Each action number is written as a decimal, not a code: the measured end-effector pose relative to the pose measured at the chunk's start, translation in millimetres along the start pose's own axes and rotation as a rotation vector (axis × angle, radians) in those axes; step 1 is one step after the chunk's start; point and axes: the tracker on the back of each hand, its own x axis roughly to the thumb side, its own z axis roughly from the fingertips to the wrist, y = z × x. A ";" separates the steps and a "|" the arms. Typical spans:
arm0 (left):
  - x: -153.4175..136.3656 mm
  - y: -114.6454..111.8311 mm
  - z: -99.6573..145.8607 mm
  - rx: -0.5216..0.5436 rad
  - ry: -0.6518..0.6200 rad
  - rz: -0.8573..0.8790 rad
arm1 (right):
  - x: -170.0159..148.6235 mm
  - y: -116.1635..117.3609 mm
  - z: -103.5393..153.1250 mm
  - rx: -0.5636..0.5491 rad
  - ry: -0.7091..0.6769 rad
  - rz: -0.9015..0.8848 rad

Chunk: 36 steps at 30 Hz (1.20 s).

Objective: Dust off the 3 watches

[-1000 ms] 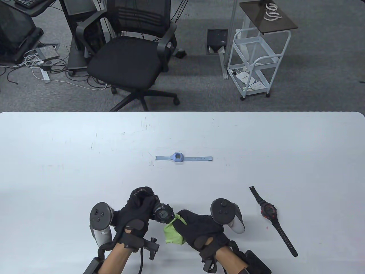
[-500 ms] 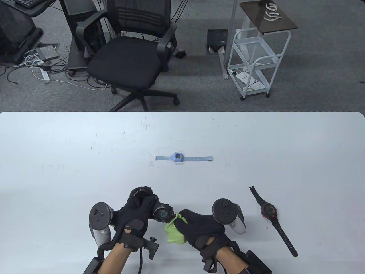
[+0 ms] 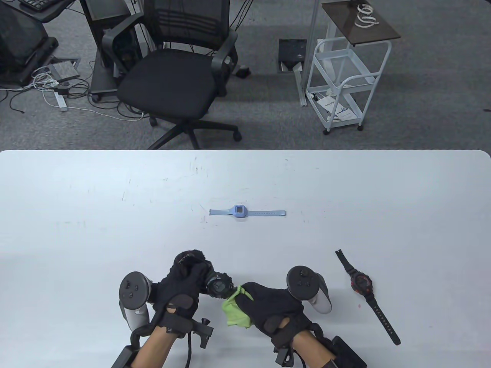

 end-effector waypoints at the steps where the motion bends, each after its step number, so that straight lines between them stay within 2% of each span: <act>1: 0.0 0.1 0.0 0.000 0.000 -0.003 | 0.0 -0.1 0.0 0.010 -0.005 -0.004; 6: 0.7 0.8 -0.1 0.002 -0.007 -0.005 | 0.4 -0.5 -0.7 0.038 -0.011 -0.011; 12: 1.2 1.8 -0.1 0.007 -0.008 0.000 | 0.9 -2.3 1.3 -0.025 0.006 0.027; 20: 1.3 2.6 0.0 0.009 -0.008 -0.004 | -0.2 -0.9 -1.3 0.054 -0.017 -0.011; 24: 1.5 2.5 -0.1 0.009 -0.007 0.000 | 0.1 -1.8 0.2 0.018 -0.008 -0.009; 33: 1.7 4.9 -0.8 0.009 -0.015 -0.068 | -1.2 -4.9 0.2 0.050 -0.011 -0.007; 36: 1.7 4.2 -0.7 0.007 -0.016 -0.062 | -0.6 -5.2 1.1 0.029 -0.007 -0.011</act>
